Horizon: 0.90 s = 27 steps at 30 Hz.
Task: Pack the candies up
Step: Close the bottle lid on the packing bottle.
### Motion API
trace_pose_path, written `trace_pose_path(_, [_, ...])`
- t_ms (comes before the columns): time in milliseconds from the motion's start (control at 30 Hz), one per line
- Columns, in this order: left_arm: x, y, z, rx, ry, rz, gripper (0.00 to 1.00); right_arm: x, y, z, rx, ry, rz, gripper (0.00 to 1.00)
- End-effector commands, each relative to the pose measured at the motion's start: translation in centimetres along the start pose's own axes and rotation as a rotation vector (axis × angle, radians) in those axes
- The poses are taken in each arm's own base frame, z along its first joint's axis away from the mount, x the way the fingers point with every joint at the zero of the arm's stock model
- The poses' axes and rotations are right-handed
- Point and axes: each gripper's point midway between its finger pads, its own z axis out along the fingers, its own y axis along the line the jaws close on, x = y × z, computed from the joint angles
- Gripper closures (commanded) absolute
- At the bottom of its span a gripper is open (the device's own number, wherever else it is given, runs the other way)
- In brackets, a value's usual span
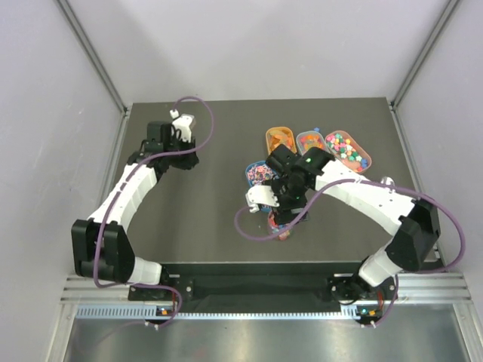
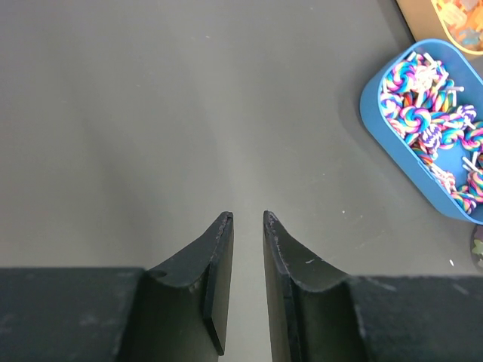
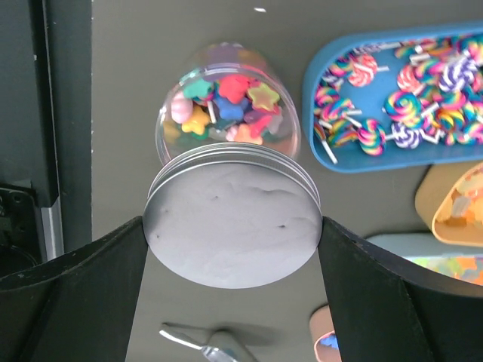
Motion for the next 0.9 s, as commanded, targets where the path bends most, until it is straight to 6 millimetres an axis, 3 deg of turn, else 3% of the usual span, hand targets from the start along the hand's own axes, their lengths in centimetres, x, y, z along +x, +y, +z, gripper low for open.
trace_pose_path(0, [-3.1, 0.5, -1.9, -0.017, -0.115, 0.021, 0.72, -1.6, -0.5, 0.2, 0.006, 0.008, -0.075, 0.28])
trace_pose_path(367, [-2.3, 0.7, -3.0, -0.019, -0.118, 0.004, 0.73, -3.7, -1.9, 2.3, -0.019, 0.046, -0.12, 0.29])
trace_pose_path(867, [-1.8, 0.6, -2.8, -0.015, -0.122, -0.033, 0.73, -1.6, 0.9, 2.4, -0.121, 0.106, -0.136, 0.3])
